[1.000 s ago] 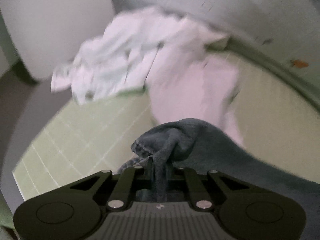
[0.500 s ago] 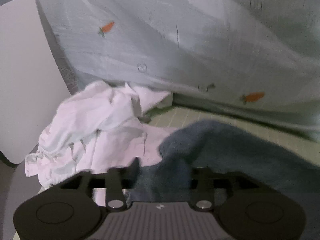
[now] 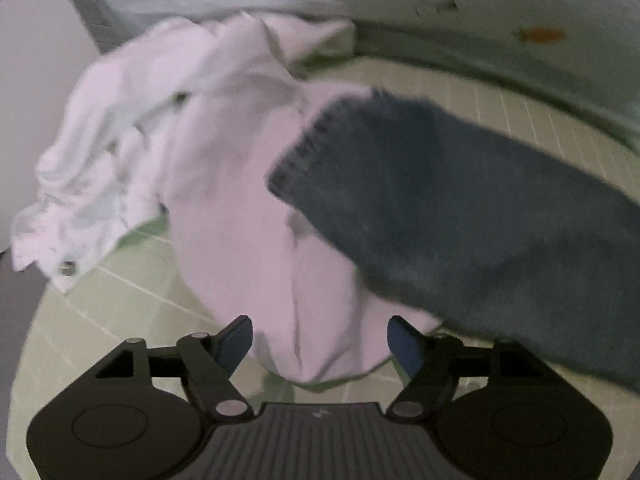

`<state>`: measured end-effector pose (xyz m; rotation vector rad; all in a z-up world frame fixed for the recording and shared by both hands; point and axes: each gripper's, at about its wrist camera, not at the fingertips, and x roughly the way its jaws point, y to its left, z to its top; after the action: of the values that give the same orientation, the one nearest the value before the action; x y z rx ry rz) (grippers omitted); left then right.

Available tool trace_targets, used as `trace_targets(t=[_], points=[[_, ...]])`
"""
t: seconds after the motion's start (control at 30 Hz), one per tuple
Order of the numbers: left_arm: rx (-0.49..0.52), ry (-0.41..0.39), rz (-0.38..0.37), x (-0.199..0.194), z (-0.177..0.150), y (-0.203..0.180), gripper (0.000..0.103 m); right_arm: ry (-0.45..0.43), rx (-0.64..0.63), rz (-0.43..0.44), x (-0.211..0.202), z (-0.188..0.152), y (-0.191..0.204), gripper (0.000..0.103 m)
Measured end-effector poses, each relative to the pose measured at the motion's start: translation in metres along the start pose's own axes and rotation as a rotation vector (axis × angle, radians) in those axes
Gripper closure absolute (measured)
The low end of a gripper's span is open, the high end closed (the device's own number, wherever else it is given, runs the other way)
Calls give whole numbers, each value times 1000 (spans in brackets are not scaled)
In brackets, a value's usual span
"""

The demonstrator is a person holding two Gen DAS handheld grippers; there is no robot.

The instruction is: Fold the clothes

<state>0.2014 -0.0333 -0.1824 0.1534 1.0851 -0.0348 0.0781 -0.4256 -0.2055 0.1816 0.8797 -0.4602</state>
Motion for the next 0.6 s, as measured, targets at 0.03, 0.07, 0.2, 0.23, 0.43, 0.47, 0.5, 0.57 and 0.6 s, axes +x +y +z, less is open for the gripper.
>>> trace_targets(t=[0.03, 0.07, 0.2, 0.23, 0.43, 0.47, 0.5, 0.57, 0.6], points=[[17, 4, 4, 7, -1, -1, 22, 4, -8, 0, 0, 0, 8, 17], [29, 2, 7, 13, -1, -2, 18, 5, -16, -3, 0, 1, 16, 17], [25, -82, -19, 24, 1, 7, 0, 3, -35, -38, 1, 5, 38, 16], [22, -99, -39, 27, 2, 11, 0, 4, -34, -50, 1, 6, 43, 16], [34, -211, 119, 46, 22, 40, 0, 33, -76, -99, 8, 11, 77, 15], [21, -221, 158, 51, 28, 49, 0, 37, -93, -103, 9, 12, 85, 16], [5, -231, 201, 56, 34, 58, 0, 40, -111, -107, 11, 13, 93, 16], [-4, -252, 276, 69, 49, 79, 0, 44, -151, -110, 13, 14, 108, 16], [-14, -255, 277, 74, 56, 90, 0, 46, -170, -112, 14, 15, 115, 16]])
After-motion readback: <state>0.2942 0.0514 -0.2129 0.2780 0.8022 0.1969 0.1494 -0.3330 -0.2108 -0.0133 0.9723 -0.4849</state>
